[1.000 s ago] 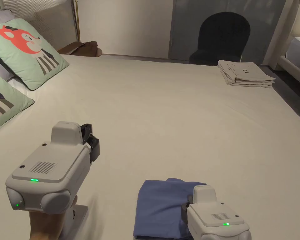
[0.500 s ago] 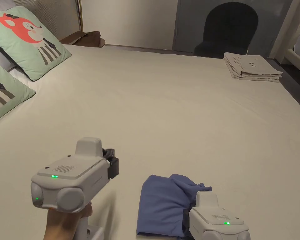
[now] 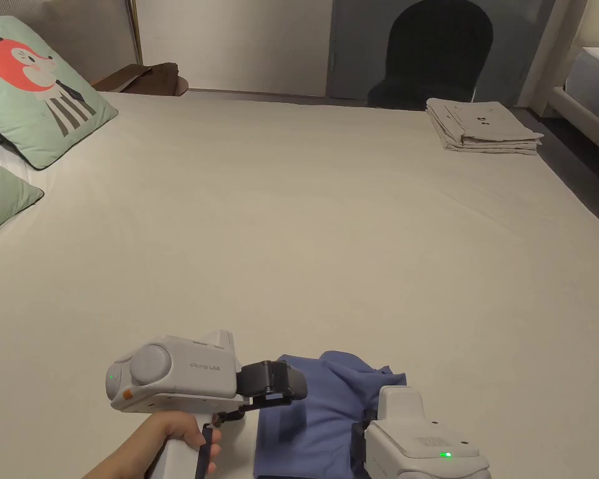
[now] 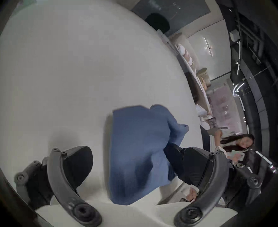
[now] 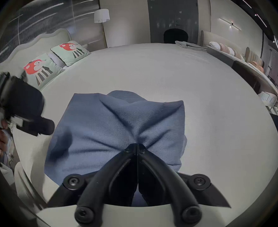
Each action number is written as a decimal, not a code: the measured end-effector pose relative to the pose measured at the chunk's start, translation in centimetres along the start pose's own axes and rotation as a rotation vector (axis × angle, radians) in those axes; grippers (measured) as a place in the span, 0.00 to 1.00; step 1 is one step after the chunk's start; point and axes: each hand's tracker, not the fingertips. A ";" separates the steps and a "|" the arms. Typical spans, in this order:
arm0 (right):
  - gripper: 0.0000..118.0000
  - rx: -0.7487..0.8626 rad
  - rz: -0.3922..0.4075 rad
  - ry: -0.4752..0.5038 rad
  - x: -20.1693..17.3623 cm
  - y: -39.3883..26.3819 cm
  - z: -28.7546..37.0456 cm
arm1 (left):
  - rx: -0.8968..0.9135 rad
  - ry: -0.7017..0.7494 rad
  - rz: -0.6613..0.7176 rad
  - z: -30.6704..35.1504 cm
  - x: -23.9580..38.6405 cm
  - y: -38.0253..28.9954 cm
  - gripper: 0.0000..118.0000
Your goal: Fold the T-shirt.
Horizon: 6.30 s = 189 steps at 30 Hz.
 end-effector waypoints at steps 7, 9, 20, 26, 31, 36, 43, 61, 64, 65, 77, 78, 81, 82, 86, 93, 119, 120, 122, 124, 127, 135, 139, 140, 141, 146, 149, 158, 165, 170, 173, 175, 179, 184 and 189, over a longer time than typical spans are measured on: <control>0.00 -0.007 -0.017 0.011 0.3 0.2 0.0 | -0.053 0.059 -0.038 -2.7 0.6 -1.2 0.34; 0.00 -0.008 -0.021 0.013 0.3 0.1 0.0 | -0.039 0.062 -0.071 -2.5 0.9 -1.7 0.23; 0.00 0.107 0.054 0.032 -0.6 2.3 3.1 | -0.020 0.025 -0.107 1.0 0.8 -0.4 0.13; 0.00 0.238 0.094 0.065 -4.0 6.3 5.6 | 0.029 0.152 -0.181 7.3 -2.9 3.2 0.13; 0.00 0.332 0.111 0.103 -8.1 9.3 6.0 | 0.077 0.310 -0.162 14.0 -9.0 6.3 0.13; 0.00 0.402 0.125 0.130 -12.5 11.6 4.9 | 0.130 0.467 -0.114 21.0 -15.9 8.4 0.13; 0.00 0.429 0.176 0.182 -18.3 13.8 1.9 | 0.187 0.643 -0.008 30.1 -24.8 10.2 0.13; 0.00 0.425 0.158 0.142 -15.8 13.3 2.3 | 0.251 0.831 -0.001 32.5 -25.7 11.7 0.91; 0.00 0.445 0.147 0.129 -14.4 13.2 3.7 | 0.317 0.805 -0.016 33.0 -22.4 11.3 0.91; 0.00 0.455 0.141 0.125 -13.9 13.2 4.2 | 0.360 0.803 -0.038 33.3 -21.1 11.2 0.91; 0.00 0.642 0.151 0.018 -6.3 14.5 12.5 | 0.795 0.758 -0.543 29.7 2.0 5.6 0.91; 0.00 0.657 0.152 0.005 -5.7 14.6 13.2 | 0.818 0.752 -0.586 29.0 3.6 5.0 0.91; 0.00 0.712 0.149 -0.033 -3.6 14.6 15.3 | 0.917 0.717 -0.700 26.4 8.2 2.8 0.91; 0.00 0.729 0.150 -0.047 -3.0 14.6 16.0 | 0.951 0.691 -0.720 25.5 9.4 2.1 0.91; 0.00 0.777 0.146 -0.091 -0.6 14.5 18.2 | 1.058 0.598 -0.784 21.8 13.3 -0.1 0.91; 0.00 0.859 0.127 -0.182 2.0 13.6 20.6 | 1.228 0.528 -0.835 16.7 16.6 -3.0 0.91; 0.00 0.882 0.129 -0.246 1.7 12.5 20.5 | 1.254 0.491 -0.754 14.7 15.7 -4.9 0.00; 0.00 0.882 0.129 -0.246 1.7 12.5 20.5 | 1.254 0.491 -0.756 14.7 15.7 -4.9 0.00; 0.00 0.884 0.129 -0.247 1.6 12.5 20.5 | 1.253 0.492 -0.754 14.8 15.7 -4.9 0.00; 0.00 0.884 0.135 -0.248 1.6 12.6 20.5 | 1.250 0.492 -0.754 14.8 15.6 -4.8 0.00; 0.00 0.886 0.136 -0.252 1.6 12.6 20.6 | 1.248 0.501 -0.764 14.8 15.5 -4.8 0.00; 0.00 0.873 0.145 -0.257 1.4 12.5 20.4 | 1.237 0.507 -0.772 14.8 15.4 -4.9 0.00; 0.00 0.870 0.151 -0.257 1.3 12.5 20.3 | 1.234 0.506 -0.757 14.8 15.3 -4.8 0.00; 0.00 0.870 0.153 -0.260 1.2 12.6 20.3 | 1.233 0.505 -0.753 14.8 15.2 -4.8 0.00; 0.00 0.870 0.157 -0.261 1.2 12.6 20.3 | 1.233 0.506 -0.753 14.8 15.2 -4.8 0.00; 0.00 0.871 0.160 -0.265 1.2 12.6 20.3 | 1.234 0.512 -0.750 14.8 15.1 -4.7 0.00; 0.00 0.870 0.161 -0.270 1.2 12.6 20.2 | 1.235 0.524 -0.754 14.8 15.0 -4.7 0.00; 0.00 0.866 0.164 -0.267 1.1 12.7 20.0 | 1.229 0.522 -0.751 14.8 14.8 -4.5 0.00; 0.05 0.860 0.164 -0.292 0.9 12.7 19.9 | 1.242 0.526 -0.742 14.8 14.7 -4.5 0.01; 0.71 0.850 0.164 -0.294 1.0 12.9 19.8 | 1.246 0.501 -0.707 15.3 14.5 -4.3 0.55; 0.95 0.843 0.157 -0.305 0.9 13.0 19.6 | 1.218 0.485 -0.681 15.6 14.3 -3.8 0.93; 0.97 0.845 0.157 -0.323 0.9 12.9 19.5 | 1.227 0.477 -0.674 15.6 14.1 -3.9 0.93; 0.97 0.850 0.145 -0.321 1.0 12.7 19.5 | 1.227 0.486 -0.672 15.7 13.9 -3.9 0.93; 0.97 0.845 0.140 -0.316 1.0 12.7 19.5 | 1.218 0.484 -0.652 15.7 13.7 -3.9 0.93; 0.97 0.845 0.138 -0.310 0.9 12.6 19.5 | 1.221 0.475 -0.650 15.7 13.6 -4.0 0.93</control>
